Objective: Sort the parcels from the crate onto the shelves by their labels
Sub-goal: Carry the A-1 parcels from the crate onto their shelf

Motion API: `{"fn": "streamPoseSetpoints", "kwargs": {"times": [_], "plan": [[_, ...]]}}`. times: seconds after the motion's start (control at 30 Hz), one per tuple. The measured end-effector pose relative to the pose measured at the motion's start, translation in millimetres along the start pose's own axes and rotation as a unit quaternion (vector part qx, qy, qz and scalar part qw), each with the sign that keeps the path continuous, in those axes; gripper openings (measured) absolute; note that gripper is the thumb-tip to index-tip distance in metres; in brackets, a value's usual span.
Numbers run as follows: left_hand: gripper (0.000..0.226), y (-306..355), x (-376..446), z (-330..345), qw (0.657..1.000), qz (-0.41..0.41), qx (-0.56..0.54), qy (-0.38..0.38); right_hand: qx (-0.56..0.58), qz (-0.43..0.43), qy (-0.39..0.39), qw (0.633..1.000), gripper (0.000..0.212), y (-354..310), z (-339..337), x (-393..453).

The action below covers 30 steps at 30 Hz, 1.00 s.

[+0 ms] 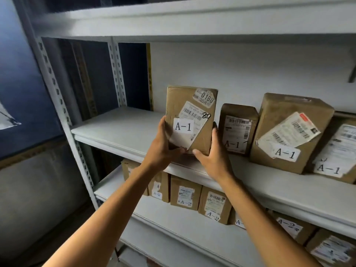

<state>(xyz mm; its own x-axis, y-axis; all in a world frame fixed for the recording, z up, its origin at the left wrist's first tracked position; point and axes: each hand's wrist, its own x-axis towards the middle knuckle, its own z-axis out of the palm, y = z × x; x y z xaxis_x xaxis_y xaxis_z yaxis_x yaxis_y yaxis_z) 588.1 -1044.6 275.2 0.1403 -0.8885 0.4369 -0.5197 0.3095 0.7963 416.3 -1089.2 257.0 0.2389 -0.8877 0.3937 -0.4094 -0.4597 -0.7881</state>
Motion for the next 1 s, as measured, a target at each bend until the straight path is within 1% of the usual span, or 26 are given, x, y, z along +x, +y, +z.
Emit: {"fn": "streamPoseSetpoints", "kwargs": {"times": [0.1,0.17,0.27,0.37,0.43,0.53,0.63,0.73,0.83,1.0], "plan": [[0.102,-14.6,20.2,5.4,1.000,0.002,0.025,0.007,-0.059,0.005,0.015,0.998,0.088,8.9,2.5,10.4],[0.100,-24.6,29.3,9.9,0.999,-0.002,0.040,0.013,-0.108,0.003,0.046,0.993,0.084,8.8,5.5,10.7],[0.087,-33.6,37.5,18.0,0.997,-0.006,0.064,0.054,-0.181,-0.029,0.104,0.977,0.080,4.7,14.2,5.2],[0.083,-40.6,38.5,25.7,0.989,-0.010,0.103,0.105,-0.213,-0.078,0.166,0.960,0.073,8.5,19.4,1.2],[0.078,-46.1,33.9,28.0,0.985,0.003,0.113,0.132,-0.214,-0.096,0.178,0.956,0.061,8.8,19.0,-2.9],[0.059,-51.4,27.5,26.7,0.978,0.029,0.115,0.173,-0.239,-0.111,0.163,0.951,0.041,9.8,17.3,-4.2],[0.047,-54.0,26.8,21.7,0.982,0.036,0.102,0.153,-0.260,-0.104,0.154,0.948,0.034,10.8,17.3,-2.1],[0.049,-58.5,28.9,17.6,0.987,0.058,0.097,0.114,-0.255,-0.100,0.166,0.947,0.035,10.2,19.5,-1.6],[0.048,-59.4,29.7,13.9,0.989,0.070,0.103,0.083,-0.248,-0.074,0.173,0.950,0.040,10.1,20.5,-0.9],[0.048,-58.2,29.6,11.7,0.989,0.071,0.122,0.054,-0.253,-0.028,0.138,0.957,0.053,12.4,21.6,1.6]]}}
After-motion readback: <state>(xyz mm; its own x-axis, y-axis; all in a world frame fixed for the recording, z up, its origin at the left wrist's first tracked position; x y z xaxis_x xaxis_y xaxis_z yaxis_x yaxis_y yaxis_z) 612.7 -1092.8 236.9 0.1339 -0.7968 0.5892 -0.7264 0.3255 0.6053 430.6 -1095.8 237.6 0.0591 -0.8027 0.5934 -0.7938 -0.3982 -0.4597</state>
